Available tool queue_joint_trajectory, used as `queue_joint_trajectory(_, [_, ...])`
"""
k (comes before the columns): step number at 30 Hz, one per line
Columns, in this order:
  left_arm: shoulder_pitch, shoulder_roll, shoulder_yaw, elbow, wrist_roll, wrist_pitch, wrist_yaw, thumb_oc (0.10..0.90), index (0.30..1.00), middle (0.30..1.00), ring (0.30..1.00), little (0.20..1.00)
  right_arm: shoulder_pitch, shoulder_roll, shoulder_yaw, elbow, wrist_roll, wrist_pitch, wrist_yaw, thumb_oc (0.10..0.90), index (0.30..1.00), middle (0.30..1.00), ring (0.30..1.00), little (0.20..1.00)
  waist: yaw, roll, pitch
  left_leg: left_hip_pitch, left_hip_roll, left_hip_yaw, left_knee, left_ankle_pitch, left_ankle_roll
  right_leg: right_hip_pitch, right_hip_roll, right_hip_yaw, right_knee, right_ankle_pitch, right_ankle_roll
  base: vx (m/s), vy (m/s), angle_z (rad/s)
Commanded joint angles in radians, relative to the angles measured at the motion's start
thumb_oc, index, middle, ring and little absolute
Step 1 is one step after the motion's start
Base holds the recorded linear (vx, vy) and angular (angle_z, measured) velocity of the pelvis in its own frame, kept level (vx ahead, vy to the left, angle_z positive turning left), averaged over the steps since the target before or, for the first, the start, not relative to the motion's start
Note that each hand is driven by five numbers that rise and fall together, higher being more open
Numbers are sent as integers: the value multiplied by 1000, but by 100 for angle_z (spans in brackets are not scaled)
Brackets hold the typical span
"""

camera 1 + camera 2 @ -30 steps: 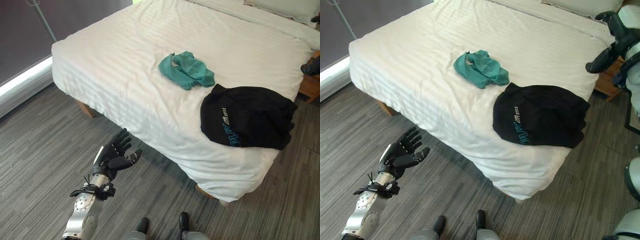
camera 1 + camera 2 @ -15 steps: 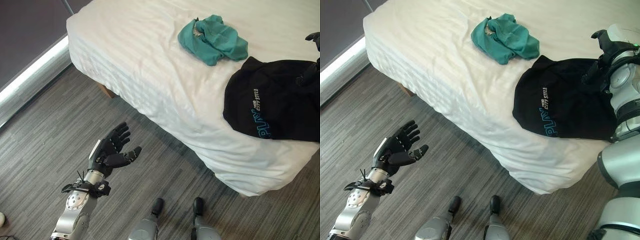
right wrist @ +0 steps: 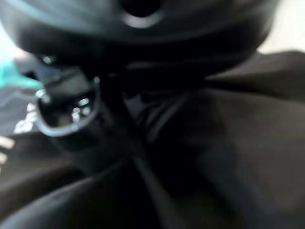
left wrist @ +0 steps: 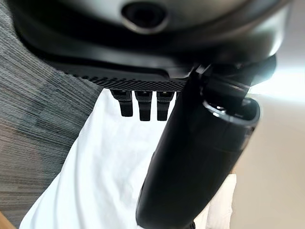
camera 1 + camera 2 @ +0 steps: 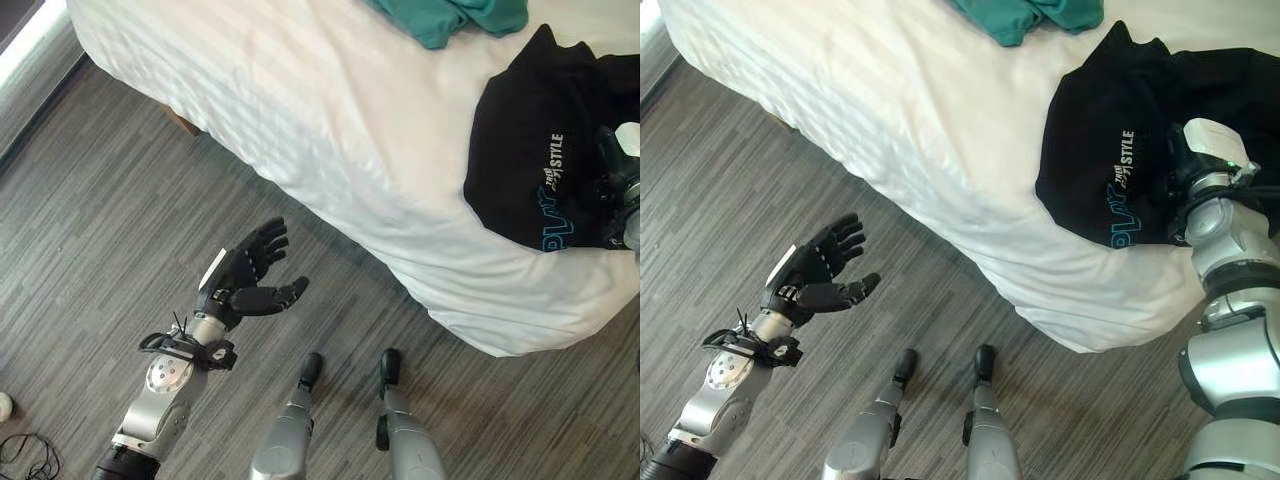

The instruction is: Pick up bed clothes into laundry basket.

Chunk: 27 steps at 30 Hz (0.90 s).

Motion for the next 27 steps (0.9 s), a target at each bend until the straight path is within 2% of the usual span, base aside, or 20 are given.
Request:
queue_joint_trajectory(1, [-1,-26,90,-128,25,-118,26,800,900,900,900,900,271,24,-6,-23,75,8,50,400,300,300,300,300,-32,-15,-8,-35,27,43,-13,54,-56,41,-22,3,7,-91,42,7,35,2])
queue_joint_trajectory(4, [7,-59,166,-77,49,-128,79,800,900,900,900,900,450,43,-175,-155,116,14,24,400,300,300,300,300,-51,-25,-16,-10,31,49,-11,42,-58,60,-23,3,15,-102,42,28,7,5])
queue_joint_trajectory(8, [-47,-109,264,2,63,-141,151,800,900,900,900,900,742,110,-372,-309,81,28,14,400,300,300,300,300,-89,-32,-50,39,41,54,-2,17,-58,112,-26,2,37,-135,35,68,-29,3])
queue_joint_trajectory(9, [-48,-108,259,2,64,-141,152,800,900,900,900,900,758,111,-386,-321,78,33,15,400,300,300,300,300,-85,-32,-50,41,41,52,-2,16,-58,115,-26,1,38,-138,34,62,-47,12])
queue_joint_trajectory(10, [-82,-104,264,20,88,-145,172,800,900,900,900,900,830,138,-431,-326,80,27,11,400,300,300,300,300,-97,-32,-60,56,48,55,2,10,-60,124,-26,1,57,-152,33,53,-50,10])
queue_joint_trajectory(12, [-140,-72,258,41,163,-125,196,800,900,900,900,900,918,176,-450,-368,58,31,40,400,300,300,300,300,-117,-40,-75,80,61,67,21,-5,-67,149,-19,2,63,-164,27,58,-72,5])
queue_joint_trajectory(14, [-218,-35,227,74,197,-92,187,800,900,900,900,900,981,187,-447,-369,9,41,62,400,300,300,300,300,-141,-59,-83,84,76,82,121,-40,-79,177,-6,7,83,-189,13,69,-120,-7])
queue_joint_trajectory(16, [-295,-16,197,96,235,-75,189,800,900,900,900,900,1054,201,-500,-402,30,46,76,400,300,300,300,300,-173,-76,-86,88,79,80,224,-30,-83,208,14,23,112,-210,-3,87,-110,-2])
queue_joint_trajectory(18, [-435,-26,119,164,278,-57,204,800,900,900,900,900,1127,225,-591,-395,102,43,68,400,300,300,300,300,-204,-99,-74,62,78,99,415,27,-88,254,20,31,144,-225,-21,67,-75,1])
queue_joint_trajectory(19, [-467,-32,105,173,289,-53,210,800,900,900,900,900,1143,235,-605,-385,118,39,63,400,300,300,300,300,-206,-112,-70,36,65,90,490,57,-82,268,18,39,157,-232,-28,47,-41,-6])
queue_joint_trajectory(20, [-489,-31,101,180,287,-49,212,800,900,900,900,900,1167,248,-627,-413,133,45,69,400,300,300,300,300,-211,-126,-69,12,53,81,550,78,-76,281,16,53,164,-241,-33,74,-25,-19])
queue_joint_trajectory(21, [-519,-40,92,194,286,-45,228,800,900,900,900,900,1187,256,-640,-430,143,46,65,400,300,300,300,300,-219,-134,-76,-5,49,71,561,98,-70,288,17,70,174,-248,-38,97,-13,-31])
queue_joint_trajectory(23, [-617,-65,71,268,241,-48,266,800,900,900,900,900,1201,247,-676,-464,167,48,60,400,300,300,300,300,-219,-147,-96,-85,40,76,502,83,-63,313,18,127,186,-273,-38,242,-4,-49])
queue_joint_trajectory(25, [-691,-67,41,324,221,-53,291,800,900,900,900,900,1184,239,-682,-428,201,41,41,400,300,300,300,300,-203,-139,-110,-121,40,80,390,74,-61,341,34,157,175,-296,-36,335,3,-90])
queue_joint_trajectory(27, [-750,-36,14,362,237,-54,316,800,900,900,900,900,1155,247,-662,-444,218,30,23,400,300,300,300,300,-179,-118,-111,-169,47,82,215,138,-61,385,64,190,164,-324,-37,383,9,-62])
